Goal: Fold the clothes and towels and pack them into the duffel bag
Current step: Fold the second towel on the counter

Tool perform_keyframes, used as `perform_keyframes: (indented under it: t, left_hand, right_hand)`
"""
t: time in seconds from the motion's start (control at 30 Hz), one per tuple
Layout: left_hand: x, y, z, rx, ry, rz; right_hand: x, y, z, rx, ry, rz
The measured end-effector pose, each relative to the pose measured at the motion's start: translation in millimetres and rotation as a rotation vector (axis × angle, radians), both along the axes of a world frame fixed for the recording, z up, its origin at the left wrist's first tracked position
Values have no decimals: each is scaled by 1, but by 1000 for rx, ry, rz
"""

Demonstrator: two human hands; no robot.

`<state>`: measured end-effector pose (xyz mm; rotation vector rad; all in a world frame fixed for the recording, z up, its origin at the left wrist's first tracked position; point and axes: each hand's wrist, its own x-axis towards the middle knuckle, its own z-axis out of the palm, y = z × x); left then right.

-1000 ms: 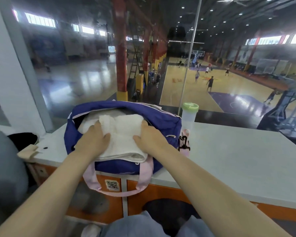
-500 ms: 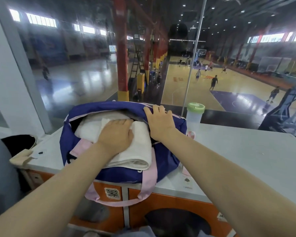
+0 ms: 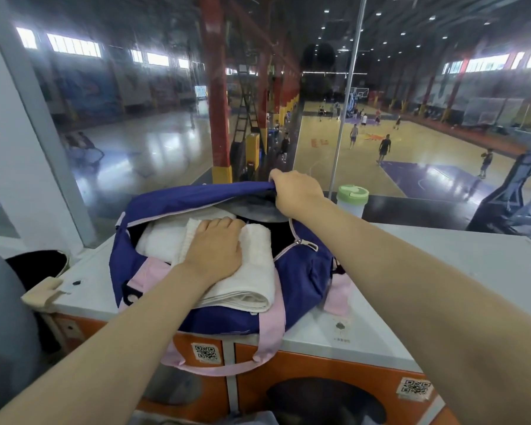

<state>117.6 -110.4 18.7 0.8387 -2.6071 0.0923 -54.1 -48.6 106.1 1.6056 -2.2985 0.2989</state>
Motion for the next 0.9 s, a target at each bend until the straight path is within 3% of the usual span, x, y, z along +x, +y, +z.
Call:
perform_keyframes:
  t: [0.13, 0.23, 0.33, 0.53, 0.67, 0.8, 0.9]
  left_hand:
    - [-4, 3, -10, -66, 88, 1]
    - [-7, 3, -13, -157, 129, -15]
    - [-10, 0, -12, -180, 142, -20]
    - [-9, -1, -26, -218, 176, -2]
    - [-9, 7, -33, -262, 210, 6]
    - [-7, 8, -36, -266, 190, 10]
    - [-6, 10, -35, -269, 183, 9]
  right_hand:
    - [0, 3, -8, -144, 7, 85]
    - [-7, 5, -8, -129, 32, 234]
    - [-15, 7, -16, -69, 175, 536]
    - [-17, 14, -31, -145, 282, 704]
    - [-26, 16, -39, -6, 428, 469]
    - [-26, 7, -51, 203, 480, 267]
    - [-23, 0, -51, 223, 443, 151]
